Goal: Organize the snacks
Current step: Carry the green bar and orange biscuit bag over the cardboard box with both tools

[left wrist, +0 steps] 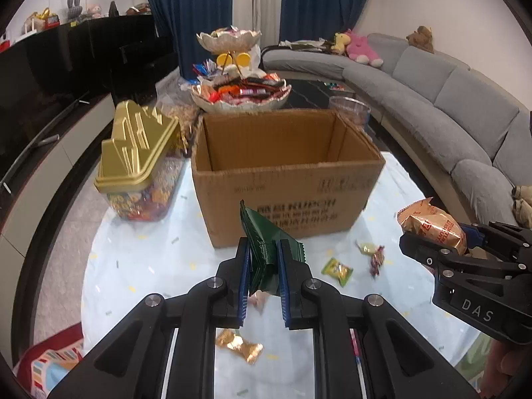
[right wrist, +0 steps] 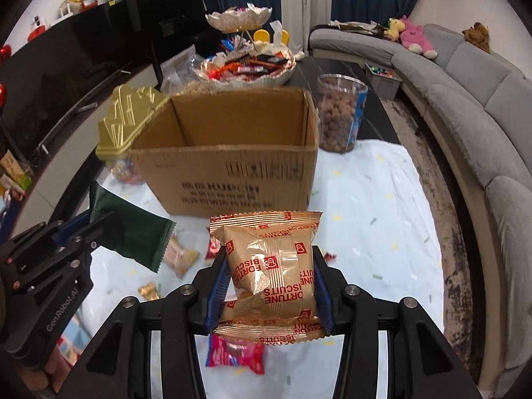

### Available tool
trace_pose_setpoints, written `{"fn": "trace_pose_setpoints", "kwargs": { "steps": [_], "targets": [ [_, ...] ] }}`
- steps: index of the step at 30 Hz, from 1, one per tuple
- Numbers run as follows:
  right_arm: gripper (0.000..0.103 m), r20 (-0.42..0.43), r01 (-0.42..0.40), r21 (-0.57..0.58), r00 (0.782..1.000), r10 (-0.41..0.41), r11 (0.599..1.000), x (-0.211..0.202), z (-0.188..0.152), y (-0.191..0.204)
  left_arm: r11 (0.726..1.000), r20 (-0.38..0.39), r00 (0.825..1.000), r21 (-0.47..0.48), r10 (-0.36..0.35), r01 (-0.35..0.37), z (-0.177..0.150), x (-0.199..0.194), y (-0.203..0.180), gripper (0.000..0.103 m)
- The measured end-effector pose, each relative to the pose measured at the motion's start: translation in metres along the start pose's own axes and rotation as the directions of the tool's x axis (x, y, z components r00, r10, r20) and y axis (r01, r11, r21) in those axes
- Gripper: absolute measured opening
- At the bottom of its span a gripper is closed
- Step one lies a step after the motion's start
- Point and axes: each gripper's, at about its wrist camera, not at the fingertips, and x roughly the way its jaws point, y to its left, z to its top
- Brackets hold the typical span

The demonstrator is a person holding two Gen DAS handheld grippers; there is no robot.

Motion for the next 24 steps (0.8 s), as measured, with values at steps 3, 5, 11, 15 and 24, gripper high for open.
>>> {"fn": "trace_pose_setpoints", "kwargs": {
  "steps": [3, 5, 11, 15, 24],
  "targets": [
    [0.047, 0.021, 0.001, 0.002, 1.0, -0.001, 1.0, -0.002, 0.012, 0.001, 1.0, 0.018, 1.0, -0.002, 0.005, -0.005, 0.013, 0.0, 0.003, 0.016],
    [0.047, 0.035, 0.003, 0.005, 0.999, -0.003, 1.0, -0.003, 0.021, 0.001, 1.0, 0.027, 1.0, -0.005, 0.008, -0.008, 0.02, 0.0, 0.005, 0.016],
    [0.047, 0.069, 0.008, 0.011, 0.998, -0.009, 1.0, -0.003, 0.051, 0.0, 1.0, 0.063, 0.998, -0.011, 0.016, -0.015, 0.049, 0.004, 0.011, 0.016],
    [0.047, 0.083, 0.01, 0.01, 0.996, -0.011, 1.0, -0.001, 0.067, 0.001, 1.0, 0.081, 0.996, -0.013, 0.019, -0.018, 0.067, 0.008, 0.016, 0.016],
    [0.047, 0.1, 0.02, 0.005, 0.995, -0.021, 1.0, 0.01, 0.098, 0.003, 0.999, 0.097, 0.995, -0.016, 0.034, -0.033, 0.094, 0.024, 0.024, 0.016]
  ]
}}
